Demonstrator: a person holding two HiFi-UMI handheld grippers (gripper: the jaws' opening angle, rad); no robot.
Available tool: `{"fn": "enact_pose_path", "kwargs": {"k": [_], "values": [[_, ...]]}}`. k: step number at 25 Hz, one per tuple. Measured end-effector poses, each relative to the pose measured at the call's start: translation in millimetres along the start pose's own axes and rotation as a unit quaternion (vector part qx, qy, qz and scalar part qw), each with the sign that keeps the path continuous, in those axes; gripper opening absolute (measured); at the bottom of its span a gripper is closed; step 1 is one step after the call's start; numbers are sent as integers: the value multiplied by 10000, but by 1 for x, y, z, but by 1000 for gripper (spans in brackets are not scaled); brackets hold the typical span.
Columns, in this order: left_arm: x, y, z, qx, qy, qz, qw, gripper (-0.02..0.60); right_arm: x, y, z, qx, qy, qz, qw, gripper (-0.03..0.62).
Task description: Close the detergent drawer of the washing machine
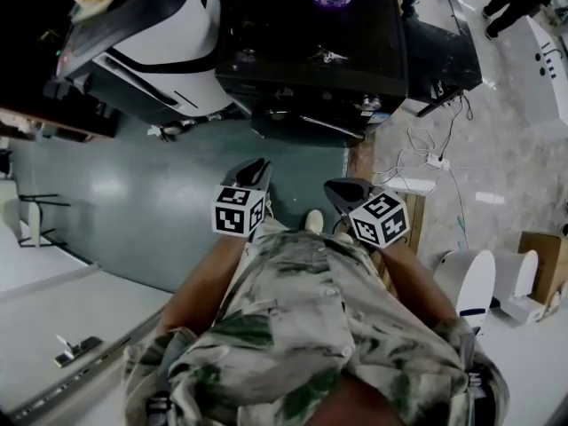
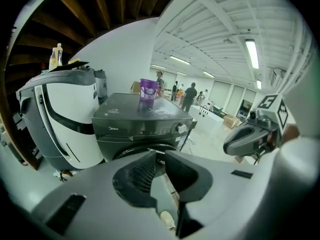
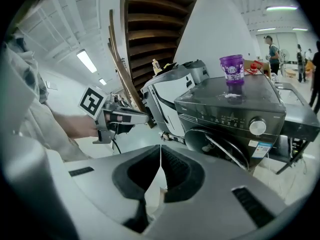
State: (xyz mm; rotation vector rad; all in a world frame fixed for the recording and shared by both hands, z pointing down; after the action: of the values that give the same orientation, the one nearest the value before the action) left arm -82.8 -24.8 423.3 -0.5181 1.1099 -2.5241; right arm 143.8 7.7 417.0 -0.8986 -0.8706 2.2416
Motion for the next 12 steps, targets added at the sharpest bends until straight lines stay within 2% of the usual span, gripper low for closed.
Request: {"fn": "enact_pose_path", "kwargs": {"k": [6,12], "values": [[-27,1,-19,-178,-432,71,9989,43,7,-1,-13,-215,30,-11,9998,26],[-38,2,-36,-304,-865,-106,9957,29,14,3,-16,-339,20,-37,9994,23]]}}
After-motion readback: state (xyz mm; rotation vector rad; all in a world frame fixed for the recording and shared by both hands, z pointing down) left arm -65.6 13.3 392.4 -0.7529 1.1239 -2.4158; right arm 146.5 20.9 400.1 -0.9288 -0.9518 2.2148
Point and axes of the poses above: the fingertips, and each gripper's own axes: z forward along the fingers, x to its left, y out of its top, the point moved 8 cm from there along -z, backward along the fingers
